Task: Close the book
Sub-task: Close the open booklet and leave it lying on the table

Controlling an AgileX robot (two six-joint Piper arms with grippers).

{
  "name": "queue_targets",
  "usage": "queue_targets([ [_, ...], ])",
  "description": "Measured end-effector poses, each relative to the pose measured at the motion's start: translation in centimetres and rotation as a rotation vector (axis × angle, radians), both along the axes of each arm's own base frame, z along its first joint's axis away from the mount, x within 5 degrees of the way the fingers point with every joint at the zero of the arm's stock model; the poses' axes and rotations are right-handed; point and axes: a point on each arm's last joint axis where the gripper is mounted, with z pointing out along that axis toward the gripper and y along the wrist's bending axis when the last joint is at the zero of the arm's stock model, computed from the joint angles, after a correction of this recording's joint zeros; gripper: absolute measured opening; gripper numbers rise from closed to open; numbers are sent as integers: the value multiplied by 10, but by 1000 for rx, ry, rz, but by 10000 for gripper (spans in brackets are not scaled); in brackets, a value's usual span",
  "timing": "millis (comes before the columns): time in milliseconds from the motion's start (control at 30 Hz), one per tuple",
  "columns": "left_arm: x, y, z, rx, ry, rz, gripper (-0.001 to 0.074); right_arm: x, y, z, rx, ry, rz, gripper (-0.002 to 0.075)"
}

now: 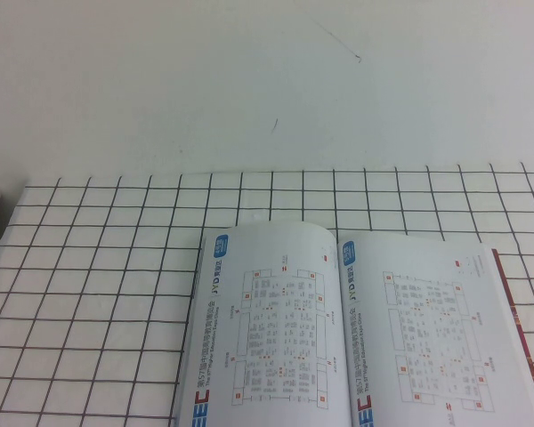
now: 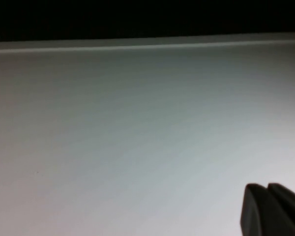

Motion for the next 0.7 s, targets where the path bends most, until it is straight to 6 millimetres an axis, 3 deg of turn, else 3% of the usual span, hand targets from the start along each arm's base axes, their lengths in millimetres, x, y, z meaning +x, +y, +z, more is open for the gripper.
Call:
queue_targets([
  [167,-23,-10,50,200,6,141,-4,-10,7,48,-139,73,-86,-3],
  [233,-24,-14,65,278,-4,201,-4,2,9,59,-173,156,-99,-3],
  [333,-7,-16,74,340,82,252,-4,28,11,62,-199,316,-88,-3],
  [533,58,-5,52,289,604,243,-4,96,16,33,-270,808,-53,-3],
  [700,97,4,24,195,993,230,-4,123,18,0,-316,1177,-19,-3],
])
